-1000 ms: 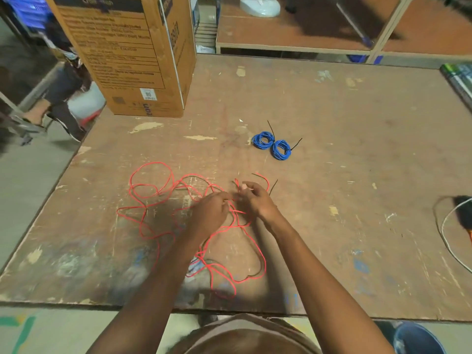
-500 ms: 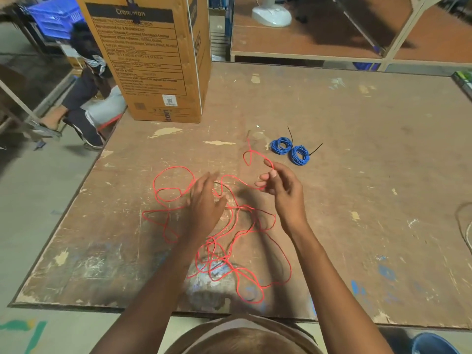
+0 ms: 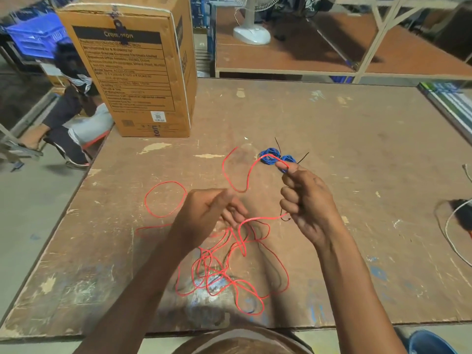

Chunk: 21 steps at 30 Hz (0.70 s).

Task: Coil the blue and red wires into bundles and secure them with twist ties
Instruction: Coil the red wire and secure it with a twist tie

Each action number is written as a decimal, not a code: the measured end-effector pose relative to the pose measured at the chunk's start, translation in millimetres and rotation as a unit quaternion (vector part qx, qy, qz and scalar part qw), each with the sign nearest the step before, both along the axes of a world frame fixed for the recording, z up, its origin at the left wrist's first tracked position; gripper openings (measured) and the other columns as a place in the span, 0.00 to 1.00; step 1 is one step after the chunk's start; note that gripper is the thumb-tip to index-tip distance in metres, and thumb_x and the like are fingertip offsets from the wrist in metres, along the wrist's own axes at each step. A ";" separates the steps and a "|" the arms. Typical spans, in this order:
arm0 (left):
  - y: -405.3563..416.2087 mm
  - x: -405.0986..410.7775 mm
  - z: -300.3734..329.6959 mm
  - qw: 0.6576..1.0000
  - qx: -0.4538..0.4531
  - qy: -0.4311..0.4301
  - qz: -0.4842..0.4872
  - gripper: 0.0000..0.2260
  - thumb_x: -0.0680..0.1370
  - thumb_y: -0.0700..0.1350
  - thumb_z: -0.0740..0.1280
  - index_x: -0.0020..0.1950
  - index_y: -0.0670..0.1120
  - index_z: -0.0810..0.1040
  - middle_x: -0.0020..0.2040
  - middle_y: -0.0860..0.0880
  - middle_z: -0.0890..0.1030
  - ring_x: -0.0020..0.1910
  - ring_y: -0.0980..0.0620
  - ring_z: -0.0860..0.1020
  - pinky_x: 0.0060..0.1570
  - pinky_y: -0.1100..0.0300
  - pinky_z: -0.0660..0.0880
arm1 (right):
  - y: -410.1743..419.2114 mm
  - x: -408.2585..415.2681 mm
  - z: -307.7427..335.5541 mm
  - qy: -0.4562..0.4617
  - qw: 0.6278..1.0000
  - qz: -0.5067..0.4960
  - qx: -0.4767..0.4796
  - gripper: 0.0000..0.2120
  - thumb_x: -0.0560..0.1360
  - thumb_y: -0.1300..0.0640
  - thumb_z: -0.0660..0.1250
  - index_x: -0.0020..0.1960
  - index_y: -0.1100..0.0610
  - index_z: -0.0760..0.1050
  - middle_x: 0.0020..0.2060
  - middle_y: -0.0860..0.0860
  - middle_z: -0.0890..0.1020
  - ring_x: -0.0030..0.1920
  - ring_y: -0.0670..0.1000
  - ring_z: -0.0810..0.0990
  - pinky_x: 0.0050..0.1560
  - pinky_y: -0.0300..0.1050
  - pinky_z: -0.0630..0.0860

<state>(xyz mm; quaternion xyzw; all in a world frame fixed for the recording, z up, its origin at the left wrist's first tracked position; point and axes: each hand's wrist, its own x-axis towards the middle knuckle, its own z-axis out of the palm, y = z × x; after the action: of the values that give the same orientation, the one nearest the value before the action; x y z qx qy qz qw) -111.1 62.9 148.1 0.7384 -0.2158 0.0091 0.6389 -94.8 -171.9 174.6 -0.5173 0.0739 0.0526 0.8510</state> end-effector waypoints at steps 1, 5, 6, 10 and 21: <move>-5.1 0.9 -3.6 0.997 -0.050 0.021 0.056 0.17 0.86 0.52 0.62 0.48 0.42 0.83 0.37 0.44 0.84 0.33 0.45 0.85 0.36 0.58 0.79 | -3.2 -3.9 3.3 0.004 1.000 0.018 0.000 0.11 0.88 0.58 0.60 0.61 0.60 0.81 0.33 0.46 0.59 0.25 0.42 0.53 0.23 0.36 0.51; -17.2 18.7 -23.5 0.987 0.056 -0.099 0.115 0.20 0.78 0.54 0.76 0.68 0.52 0.78 0.62 0.48 0.77 0.59 0.46 0.81 0.52 0.54 0.79 | -5.9 -11.1 8.4 0.003 0.998 0.045 -0.034 0.10 0.88 0.56 0.63 0.60 0.60 0.81 0.32 0.45 0.60 0.25 0.42 0.52 0.22 0.35 0.51; -18.1 23.6 -30.1 0.980 0.112 -0.133 0.094 0.22 0.78 0.55 0.76 0.70 0.51 0.78 0.67 0.49 0.75 0.65 0.47 0.78 0.59 0.53 0.79 | -5.9 -10.5 8.8 0.007 0.999 0.042 -0.027 0.10 0.88 0.56 0.63 0.61 0.60 0.80 0.31 0.45 0.61 0.24 0.41 0.54 0.22 0.35 0.51; -29.9 32.2 -39.8 0.970 0.184 -0.157 -0.001 0.15 0.80 0.53 0.75 0.64 0.48 0.83 0.67 0.53 0.80 0.70 0.52 0.76 0.71 0.48 0.72 | -13.4 -1.5 8.5 0.036 0.997 0.027 0.061 0.10 0.87 0.56 0.63 0.58 0.58 0.81 0.29 0.44 0.59 0.23 0.41 0.52 0.20 0.34 0.51; -65.0 28.2 -19.7 0.970 0.111 -0.170 0.135 0.10 0.86 0.39 0.65 0.64 0.47 0.84 0.42 0.51 0.79 0.42 0.52 0.81 0.44 0.59 0.80 | -60.3 17.9 -16.6 -0.101 0.735 -0.036 -0.670 0.32 0.80 0.67 0.64 0.82 0.51 0.65 0.69 0.59 0.74 0.65 0.63 0.78 0.66 0.58 0.75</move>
<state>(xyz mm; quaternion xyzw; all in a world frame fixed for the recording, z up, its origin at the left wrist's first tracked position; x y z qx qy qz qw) -82.8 -2.1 128.4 0.8145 -0.2191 0.1965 0.4999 -76.9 -232.1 158.1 -0.9528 0.0220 -0.0940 0.2880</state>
